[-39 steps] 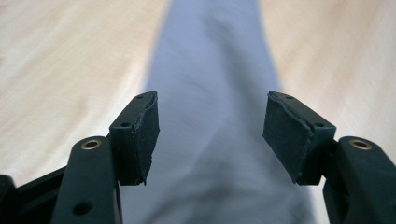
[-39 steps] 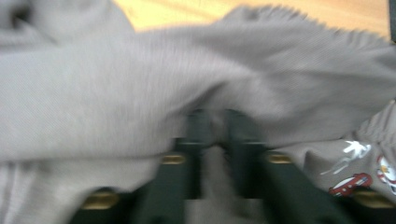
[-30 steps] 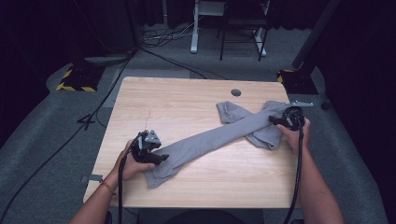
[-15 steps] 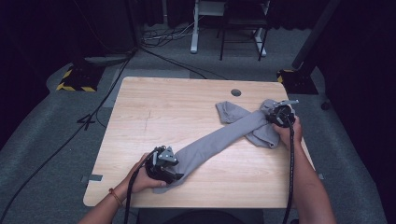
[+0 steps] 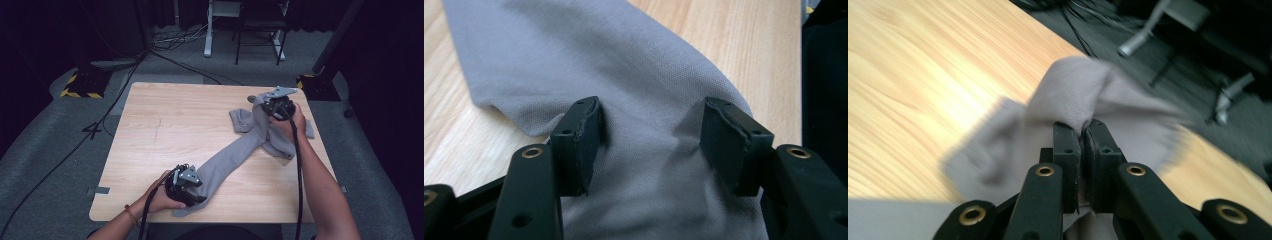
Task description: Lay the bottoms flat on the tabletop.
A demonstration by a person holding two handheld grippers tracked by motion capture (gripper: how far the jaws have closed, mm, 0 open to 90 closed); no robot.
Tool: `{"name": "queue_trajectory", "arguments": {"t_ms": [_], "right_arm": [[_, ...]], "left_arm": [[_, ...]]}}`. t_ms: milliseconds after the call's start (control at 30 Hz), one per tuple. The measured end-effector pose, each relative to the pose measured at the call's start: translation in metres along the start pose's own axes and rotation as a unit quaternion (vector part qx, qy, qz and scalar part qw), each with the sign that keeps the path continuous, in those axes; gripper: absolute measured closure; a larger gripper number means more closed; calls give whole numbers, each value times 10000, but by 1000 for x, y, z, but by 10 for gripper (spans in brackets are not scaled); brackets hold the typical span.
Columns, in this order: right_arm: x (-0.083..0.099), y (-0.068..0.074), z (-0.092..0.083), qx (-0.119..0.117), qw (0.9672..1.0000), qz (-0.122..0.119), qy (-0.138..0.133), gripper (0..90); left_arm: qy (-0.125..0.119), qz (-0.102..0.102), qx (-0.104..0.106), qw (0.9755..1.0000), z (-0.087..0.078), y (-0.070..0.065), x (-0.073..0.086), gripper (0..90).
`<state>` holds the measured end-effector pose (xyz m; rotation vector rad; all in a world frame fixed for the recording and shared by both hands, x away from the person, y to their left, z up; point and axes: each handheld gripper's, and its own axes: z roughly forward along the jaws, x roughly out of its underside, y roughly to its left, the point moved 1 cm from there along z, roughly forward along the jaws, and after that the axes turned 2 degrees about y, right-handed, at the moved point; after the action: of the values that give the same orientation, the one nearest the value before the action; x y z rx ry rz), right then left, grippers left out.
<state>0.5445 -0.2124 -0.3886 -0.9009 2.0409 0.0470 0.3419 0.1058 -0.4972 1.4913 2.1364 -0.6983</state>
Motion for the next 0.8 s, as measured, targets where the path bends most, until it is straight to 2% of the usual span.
{"name": "queue_trajectory", "arguments": {"t_ms": [167, 233, 300, 367, 433, 467, 500, 567, 600, 700, 733, 767, 800], "right_arm": [[-42, 46, 11, -314, 9983, -482, -108, 846], [-55, 65, 18, -434, 9969, -642, -115, 814], [-64, 84, 23, -682, 9955, -637, -167, 701], [-69, 97, 23, -1063, 9916, -714, -193, 584], [-69, 105, 19, -1084, 9906, -824, -129, 479], [-66, 102, 16, -1176, 9898, -800, -88, 466], [-63, 99, 14, -1170, 9902, -757, -82, 454], [-49, 83, 6, -1032, 9929, -582, -105, 434], [-37, 69, 1, -968, 9946, -376, -80, 427], [-3, 37, -6, -617, 9981, -2, 75, 406], [15, 24, -7, -539, 9981, 173, 233, 383], [26, 18, -7, -562, 9976, 270, 297, 381], [44, 10, -6, -576, 9966, 376, 460, 377]], "left_arm": [[37, 102, 153, 9998, 5, -4, -5, 409], [31, 133, 168, 9998, 6, -6, -7, 396], [10, 200, 211, 9996, 6, -8, -9, 389], [-16, 242, 126, 9996, 2, -7, -11, 378], [-176, 178, -43, 9997, -5, -3, -15, 349], [-278, 92, -96, 9995, -7, 0, -17, 350], [-422, -37, -168, 9990, -11, 5, -19, 348], [-557, -149, -372, 9976, -13, 14, -26, 338], [-594, -216, -425, 9971, -12, 18, -30, 329], [-612, -318, -555, 9961, 0, 31, -45, 323], [-602, -376, -512, 9962, 5, 34, -49, 323], [-451, -376, -502, 9970, 13, 39, -56, 320], [-365, -370, -687, 9963, 21, 43, -61, 305]]}}
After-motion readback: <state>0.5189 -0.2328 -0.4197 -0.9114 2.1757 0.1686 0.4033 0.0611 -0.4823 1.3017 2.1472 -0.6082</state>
